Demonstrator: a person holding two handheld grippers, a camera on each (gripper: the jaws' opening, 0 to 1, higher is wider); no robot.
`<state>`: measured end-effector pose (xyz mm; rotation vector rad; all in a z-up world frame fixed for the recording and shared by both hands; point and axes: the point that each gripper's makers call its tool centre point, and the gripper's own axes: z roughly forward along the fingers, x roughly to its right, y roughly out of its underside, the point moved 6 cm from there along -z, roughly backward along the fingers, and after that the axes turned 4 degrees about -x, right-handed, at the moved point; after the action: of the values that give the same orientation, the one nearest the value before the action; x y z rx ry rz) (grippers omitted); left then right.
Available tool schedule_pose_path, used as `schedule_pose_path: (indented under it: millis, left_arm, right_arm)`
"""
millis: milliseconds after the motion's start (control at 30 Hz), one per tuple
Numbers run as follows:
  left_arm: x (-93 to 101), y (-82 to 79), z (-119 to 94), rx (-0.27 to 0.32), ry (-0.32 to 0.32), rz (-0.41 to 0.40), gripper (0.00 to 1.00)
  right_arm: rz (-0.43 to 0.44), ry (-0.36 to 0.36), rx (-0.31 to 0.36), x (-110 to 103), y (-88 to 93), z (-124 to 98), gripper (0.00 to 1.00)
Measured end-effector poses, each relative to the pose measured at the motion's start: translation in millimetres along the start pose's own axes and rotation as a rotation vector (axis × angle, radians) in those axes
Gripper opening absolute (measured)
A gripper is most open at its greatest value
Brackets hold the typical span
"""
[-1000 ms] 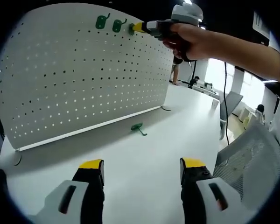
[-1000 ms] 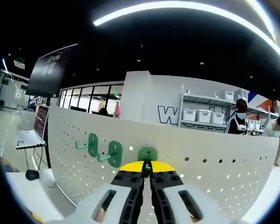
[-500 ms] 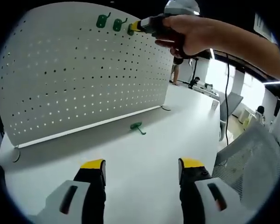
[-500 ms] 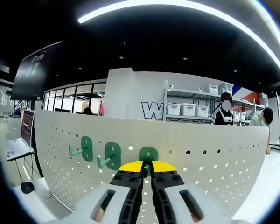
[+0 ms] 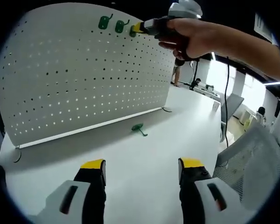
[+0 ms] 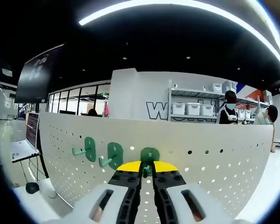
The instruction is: Insert the hook assembly into the mounting plate slot until the hook locks in place.
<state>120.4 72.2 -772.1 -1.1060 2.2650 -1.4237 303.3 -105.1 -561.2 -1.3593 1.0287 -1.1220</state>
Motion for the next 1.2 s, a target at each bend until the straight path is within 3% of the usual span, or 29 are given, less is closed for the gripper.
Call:
schedule_pose_path:
  millis: [100, 167, 300, 600, 967, 1200]
  left_arm:
    - [0.4, 0.2, -0.1, -0.001, 0.0, 0.002, 0.65]
    - [0.3, 0.5, 0.1, -0.003, -0.003, 0.008, 0.65]
    - [-0.3, 0.9, -0.4, -0.006, -0.005, 0.007, 0.65]
    - [-0.6, 1.0, -0.6, -0.007, -0.007, 0.013, 0.66]
    - [-0.8, 1.2, -0.8, -0.009, -0.007, 0.012, 0.66]
    - [-1.7, 2.0, -0.8, -0.012, -0.008, 0.008, 0.66]
  right_arm:
    - [-0.014, -0.035, 0.001, -0.5, 1.0, -1.8, 0.1]
    - [-0.091, -0.056, 0.015, -2.2, -1.3, -4.7, 0.13]
    - [-0.091, -0.083, -0.014, -1.9, 6.2, -7.4, 0.21]
    - [-0.035, -0.152, -0.006, -2.9, 14.1, -12.5, 0.42]
    - [-0.032, -0.168, -0.025, 0.0, 17.5, -17.0, 0.39]
    - [-0.024, -0.266, 0.001, 2.5, 23.5, -33.1, 0.41]
